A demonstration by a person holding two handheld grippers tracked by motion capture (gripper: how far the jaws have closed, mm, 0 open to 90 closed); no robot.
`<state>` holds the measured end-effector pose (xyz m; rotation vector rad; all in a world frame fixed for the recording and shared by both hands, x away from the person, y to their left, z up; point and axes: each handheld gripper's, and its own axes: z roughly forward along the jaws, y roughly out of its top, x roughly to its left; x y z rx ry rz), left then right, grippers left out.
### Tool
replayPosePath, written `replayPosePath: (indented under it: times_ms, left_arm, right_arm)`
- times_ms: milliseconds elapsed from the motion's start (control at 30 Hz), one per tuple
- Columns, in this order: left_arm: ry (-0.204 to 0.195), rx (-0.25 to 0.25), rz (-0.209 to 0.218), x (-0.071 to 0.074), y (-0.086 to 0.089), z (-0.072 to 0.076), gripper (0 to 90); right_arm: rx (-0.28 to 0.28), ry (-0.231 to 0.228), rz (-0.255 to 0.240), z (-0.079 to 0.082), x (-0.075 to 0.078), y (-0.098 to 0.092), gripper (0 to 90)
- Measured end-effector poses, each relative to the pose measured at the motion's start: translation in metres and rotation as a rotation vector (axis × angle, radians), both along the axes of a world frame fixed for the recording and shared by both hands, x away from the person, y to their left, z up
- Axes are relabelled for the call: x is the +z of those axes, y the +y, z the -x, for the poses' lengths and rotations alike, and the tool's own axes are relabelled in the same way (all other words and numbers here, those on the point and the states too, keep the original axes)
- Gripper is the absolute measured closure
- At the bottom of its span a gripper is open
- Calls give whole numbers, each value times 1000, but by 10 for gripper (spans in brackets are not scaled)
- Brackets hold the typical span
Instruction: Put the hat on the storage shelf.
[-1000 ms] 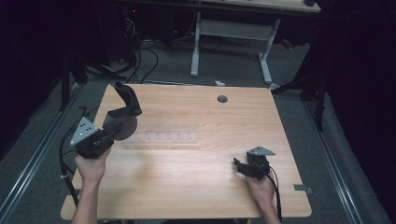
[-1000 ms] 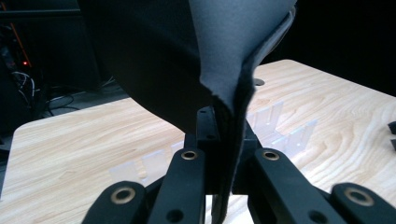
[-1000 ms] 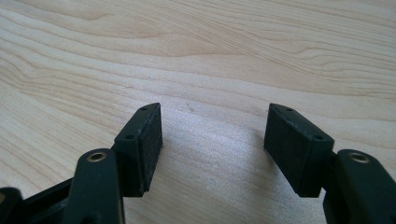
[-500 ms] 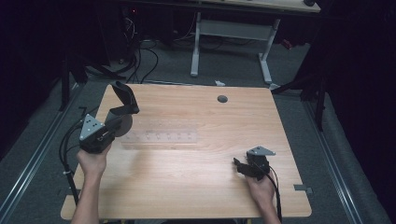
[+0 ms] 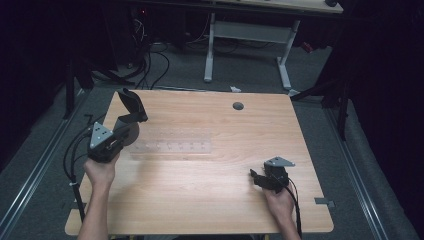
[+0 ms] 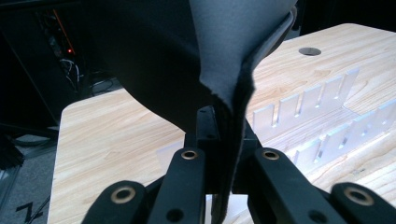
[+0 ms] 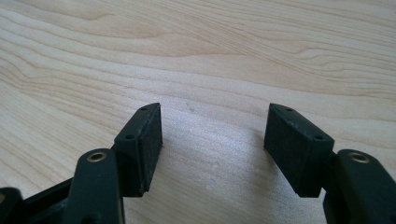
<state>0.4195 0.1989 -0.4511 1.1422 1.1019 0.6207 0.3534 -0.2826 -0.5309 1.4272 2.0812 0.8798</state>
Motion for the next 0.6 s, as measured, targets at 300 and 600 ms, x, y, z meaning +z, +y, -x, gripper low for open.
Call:
replayPosePath:
  times_ms: [300,600]
  left_arm:
    - [3,11,15,-3,2,-4,865]
    - [-2,10,1,-4,-1,-5,865]
  right_arm:
    - [-1,1,-1,0,0,0,373]
    - [-1,1,-1,0,0,0,373]
